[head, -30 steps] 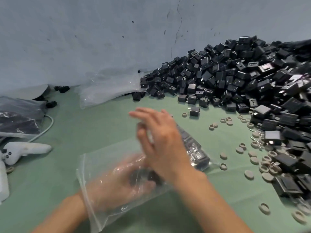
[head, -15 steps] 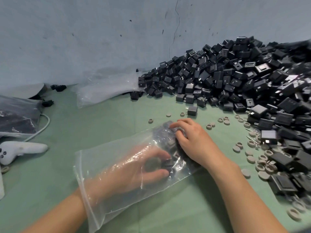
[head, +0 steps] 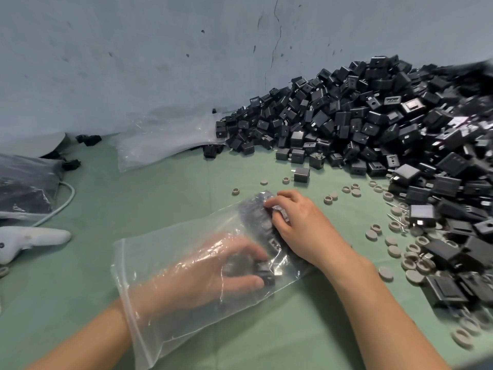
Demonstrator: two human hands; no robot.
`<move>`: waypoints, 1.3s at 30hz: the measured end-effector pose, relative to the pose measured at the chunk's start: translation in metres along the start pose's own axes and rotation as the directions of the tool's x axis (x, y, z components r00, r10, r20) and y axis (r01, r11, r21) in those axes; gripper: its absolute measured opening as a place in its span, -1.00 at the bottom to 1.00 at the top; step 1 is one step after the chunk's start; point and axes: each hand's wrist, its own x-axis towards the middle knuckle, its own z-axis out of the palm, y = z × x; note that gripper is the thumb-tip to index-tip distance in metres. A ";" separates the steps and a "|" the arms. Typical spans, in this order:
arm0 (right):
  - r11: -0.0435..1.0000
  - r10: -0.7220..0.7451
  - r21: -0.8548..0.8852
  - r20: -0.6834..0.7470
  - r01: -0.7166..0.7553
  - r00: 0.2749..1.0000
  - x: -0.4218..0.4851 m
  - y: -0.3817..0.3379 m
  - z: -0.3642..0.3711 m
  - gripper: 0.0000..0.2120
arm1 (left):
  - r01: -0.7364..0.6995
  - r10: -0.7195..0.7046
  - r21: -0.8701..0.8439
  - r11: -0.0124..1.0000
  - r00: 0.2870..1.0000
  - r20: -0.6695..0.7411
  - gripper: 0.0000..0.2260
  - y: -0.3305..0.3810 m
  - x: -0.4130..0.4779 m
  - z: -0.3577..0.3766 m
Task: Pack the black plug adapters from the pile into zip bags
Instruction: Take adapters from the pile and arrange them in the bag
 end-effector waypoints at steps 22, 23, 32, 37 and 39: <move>0.999 0.016 0.038 -0.004 -0.016 1.000 -0.002 -0.002 -0.001 -0.71 | -0.139 0.170 0.334 0.932 0.983 -0.065 -0.79 -0.020 0.034 0.001; 0.999 0.016 0.042 -0.004 -0.016 1.000 -0.002 -0.002 -0.001 -0.71 | -0.167 0.215 0.409 0.897 0.974 -0.075 -0.81 -0.018 0.038 0.002; 0.998 0.015 0.053 -0.002 -0.015 1.000 -0.003 0.000 -0.003 -0.71 | -0.200 0.302 0.656 0.728 0.952 -0.044 -0.76 0.001 0.062 0.004; 0.998 0.015 0.053 0.004 -0.015 1.000 -0.003 0.001 -0.004 -0.70 | -0.195 0.295 0.671 0.715 0.955 -0.037 -0.83 0.016 0.053 0.009; 0.999 0.012 0.037 0.011 -0.013 1.000 -0.003 0.001 -0.005 -0.69 | -0.154 0.261 0.680 0.717 0.964 -0.056 -0.84 0.017 0.039 0.007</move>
